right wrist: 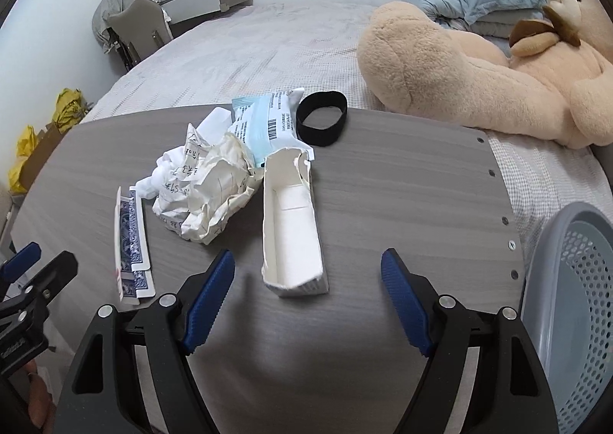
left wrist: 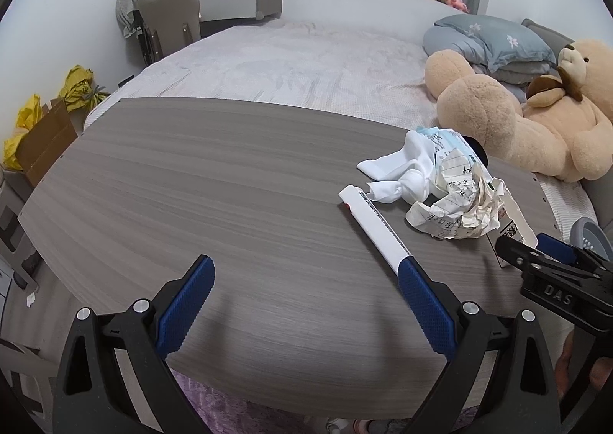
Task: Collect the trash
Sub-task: 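Reach the right tool to the white paper carton and close on it, then grasp the playing-card packet with the left tool while the right tool holds the carton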
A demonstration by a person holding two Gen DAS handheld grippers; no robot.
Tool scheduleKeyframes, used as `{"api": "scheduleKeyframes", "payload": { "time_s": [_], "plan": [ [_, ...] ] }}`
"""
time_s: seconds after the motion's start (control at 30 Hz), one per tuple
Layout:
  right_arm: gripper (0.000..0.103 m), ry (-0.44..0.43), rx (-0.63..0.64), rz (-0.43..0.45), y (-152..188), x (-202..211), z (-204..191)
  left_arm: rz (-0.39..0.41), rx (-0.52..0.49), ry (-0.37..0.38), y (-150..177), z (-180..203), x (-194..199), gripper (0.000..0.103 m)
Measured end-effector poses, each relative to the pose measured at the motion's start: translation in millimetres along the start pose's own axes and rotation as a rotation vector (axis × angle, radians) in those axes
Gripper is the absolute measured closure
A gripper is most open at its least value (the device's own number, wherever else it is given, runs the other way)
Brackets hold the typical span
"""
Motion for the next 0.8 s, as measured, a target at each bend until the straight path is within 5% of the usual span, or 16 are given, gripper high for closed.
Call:
{"api": "scheduleKeyframes", "payload": {
  "time_s": [0.3,0.57,0.8],
  "plan": [
    [0.031,0.047,-0.005,-0.011,-12,-13,1,-0.007,-0.002,0.011,1,4,1,0.008],
    [0.074,0.038,0.028,-0.022,-14,-18,-2,-0.013,-0.006,0.021,1,7,3,0.008],
    [0.074,0.010,0.008,0.008,-9,-5,3,-0.032,-0.020,0.030,4,17,1,0.008]
  ]
}}
Point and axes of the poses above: each gripper's, at about its wrist camera, not at the fingertips, and x roughly against the way its jaws point, z to its right, y to its underside, the point moved 5 cm from there along -x, roughly the way its jaws point, and after that the axes turned 15 degrees about -z, right-handed, at the moved point
